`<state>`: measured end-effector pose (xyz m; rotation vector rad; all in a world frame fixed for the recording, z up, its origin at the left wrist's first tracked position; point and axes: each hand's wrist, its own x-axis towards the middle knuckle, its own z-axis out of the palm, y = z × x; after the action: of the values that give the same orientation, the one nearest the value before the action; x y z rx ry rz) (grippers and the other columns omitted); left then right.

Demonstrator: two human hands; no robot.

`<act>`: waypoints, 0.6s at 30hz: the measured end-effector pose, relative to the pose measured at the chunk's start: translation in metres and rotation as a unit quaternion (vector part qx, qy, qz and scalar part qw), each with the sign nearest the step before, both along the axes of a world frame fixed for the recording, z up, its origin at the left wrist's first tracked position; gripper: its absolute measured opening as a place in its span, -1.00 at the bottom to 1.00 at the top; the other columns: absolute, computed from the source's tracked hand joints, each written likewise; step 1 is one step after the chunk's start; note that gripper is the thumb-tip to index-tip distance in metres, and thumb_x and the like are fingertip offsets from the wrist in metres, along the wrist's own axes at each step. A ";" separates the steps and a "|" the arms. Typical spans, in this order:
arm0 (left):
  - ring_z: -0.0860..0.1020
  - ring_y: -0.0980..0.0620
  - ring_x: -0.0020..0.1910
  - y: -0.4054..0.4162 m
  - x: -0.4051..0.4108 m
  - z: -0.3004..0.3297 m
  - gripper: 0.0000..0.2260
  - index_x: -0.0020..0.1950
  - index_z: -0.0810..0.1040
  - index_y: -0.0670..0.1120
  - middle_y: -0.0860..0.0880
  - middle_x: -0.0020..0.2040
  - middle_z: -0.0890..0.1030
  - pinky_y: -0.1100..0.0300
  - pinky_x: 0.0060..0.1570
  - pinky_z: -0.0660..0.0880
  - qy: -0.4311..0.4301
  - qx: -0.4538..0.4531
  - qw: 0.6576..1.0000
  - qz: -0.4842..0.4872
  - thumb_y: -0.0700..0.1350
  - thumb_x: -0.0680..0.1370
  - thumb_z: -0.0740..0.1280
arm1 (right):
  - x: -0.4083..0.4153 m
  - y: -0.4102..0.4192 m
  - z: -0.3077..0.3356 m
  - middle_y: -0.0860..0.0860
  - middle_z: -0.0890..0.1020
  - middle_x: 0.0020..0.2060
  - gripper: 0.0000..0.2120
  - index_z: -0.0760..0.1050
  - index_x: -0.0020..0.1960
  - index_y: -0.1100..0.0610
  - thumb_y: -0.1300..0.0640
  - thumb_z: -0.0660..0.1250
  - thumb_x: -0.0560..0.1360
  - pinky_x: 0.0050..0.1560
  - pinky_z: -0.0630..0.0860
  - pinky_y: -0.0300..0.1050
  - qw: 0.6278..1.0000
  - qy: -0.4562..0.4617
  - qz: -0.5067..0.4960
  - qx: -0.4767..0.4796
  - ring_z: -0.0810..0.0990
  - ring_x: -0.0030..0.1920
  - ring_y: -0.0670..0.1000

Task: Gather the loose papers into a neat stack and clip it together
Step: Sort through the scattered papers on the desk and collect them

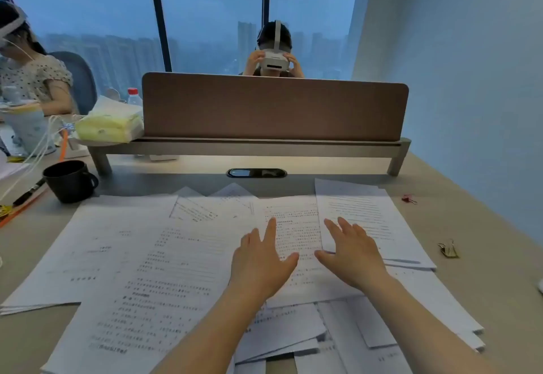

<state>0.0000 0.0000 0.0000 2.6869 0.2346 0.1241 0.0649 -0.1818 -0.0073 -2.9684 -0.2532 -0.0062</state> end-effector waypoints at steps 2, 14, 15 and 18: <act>0.17 -0.13 0.52 -0.001 -0.002 -0.006 -0.19 0.60 -0.13 0.10 -0.10 0.58 0.17 -0.06 0.41 0.27 0.032 -0.005 0.999 0.010 0.36 0.49 0.16 | 0.001 -0.005 -0.003 -0.02 0.03 0.60 -0.20 -0.03 0.58 -0.12 -0.41 0.12 0.47 0.50 0.11 0.18 1.000 0.014 -0.011 -0.013 0.05 0.57 0.18; 0.12 -0.20 0.52 -0.005 0.002 -0.020 -0.09 0.60 -0.16 0.06 -0.17 0.55 0.18 -0.08 0.45 0.15 0.101 0.020 0.994 0.035 0.41 0.44 0.20 | 0.018 -0.020 -0.020 -0.01 0.01 0.60 -0.15 -0.01 0.56 -0.12 -0.48 0.10 0.40 0.45 0.14 0.29 0.994 0.092 -0.046 -0.035 0.02 0.56 0.28; 0.12 -0.20 0.52 -0.006 0.004 -0.021 -0.09 0.60 -0.15 0.06 -0.16 0.55 0.18 -0.08 0.45 0.13 0.101 0.027 0.994 0.034 0.41 0.43 0.21 | 0.020 -0.020 -0.021 0.00 0.03 0.60 -0.15 0.00 0.55 -0.11 -0.49 0.09 0.39 0.44 0.19 0.30 0.994 0.094 -0.048 -0.033 0.07 0.54 0.29; 0.12 -0.18 0.52 -0.006 0.006 -0.025 -0.07 0.60 -0.11 0.06 -0.13 0.56 0.17 -0.09 0.45 0.11 0.097 0.043 0.994 0.025 0.42 0.40 0.24 | 0.024 -0.022 -0.027 0.02 0.17 0.55 -0.20 0.07 0.52 -0.10 -0.48 0.04 0.40 0.36 0.30 0.27 0.995 0.082 -0.045 -0.037 0.24 0.45 0.28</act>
<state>0.0062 -0.0064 -0.0245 2.7817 0.3636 -0.1151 0.0884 -0.2035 -0.0340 -3.0298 -0.1007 0.2388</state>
